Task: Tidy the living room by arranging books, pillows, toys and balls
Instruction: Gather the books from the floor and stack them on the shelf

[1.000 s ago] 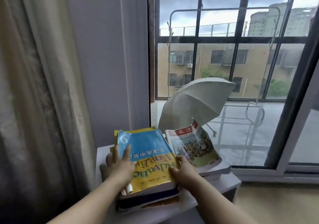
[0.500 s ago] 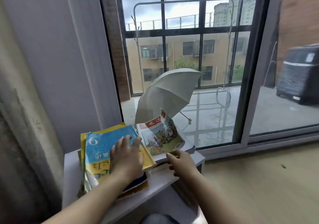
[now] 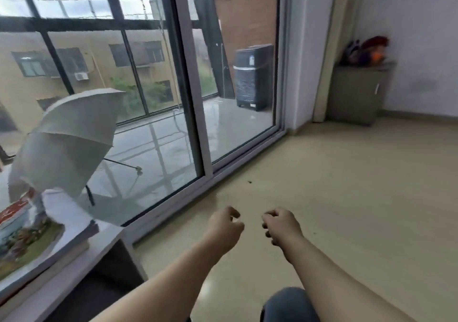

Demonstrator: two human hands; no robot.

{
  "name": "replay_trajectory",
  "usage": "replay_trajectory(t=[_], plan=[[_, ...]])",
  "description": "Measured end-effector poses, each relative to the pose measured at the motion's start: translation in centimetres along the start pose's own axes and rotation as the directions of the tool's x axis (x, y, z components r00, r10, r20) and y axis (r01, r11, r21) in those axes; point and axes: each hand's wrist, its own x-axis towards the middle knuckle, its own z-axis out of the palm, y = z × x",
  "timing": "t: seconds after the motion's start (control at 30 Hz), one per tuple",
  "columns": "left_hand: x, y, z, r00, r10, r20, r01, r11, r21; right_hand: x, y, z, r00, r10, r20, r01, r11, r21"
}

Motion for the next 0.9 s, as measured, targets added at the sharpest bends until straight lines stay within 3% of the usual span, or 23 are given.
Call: replay_trajectory(t=[0.17, 0.4, 0.67, 0.9], plan=[[0.2, 5.4, 9.6, 0.969, 0.08, 0.234, -0.084, 0.996, 0.005, -0.3, 6.3, -10.0, 0.968, 0.157, -0.197, -0.149, 0.987, 0.056], [-2.4, 9.4, 19.5, 0.834, 0.156, 0.529, -0.197, 0.98, 0.021, -5.0, 13.3, -18.8, 0.841, 0.371, -0.394, -0.33, 0.929, 0.168], [-5.5, 12.3, 23.8, 0.692, 0.291, 0.661, -0.301, 0.948, -0.103, -9.8, 13.6, -22.4, 0.706, 0.443, -0.553, -0.386, 0.895, 0.225], [-7.3, 14.6, 23.6, 0.638, 0.362, 0.68, -0.286, 0.931, -0.228, -10.5, 8.1, -24.2, 0.697, 0.353, -0.624, -0.308, 0.933, 0.185]])
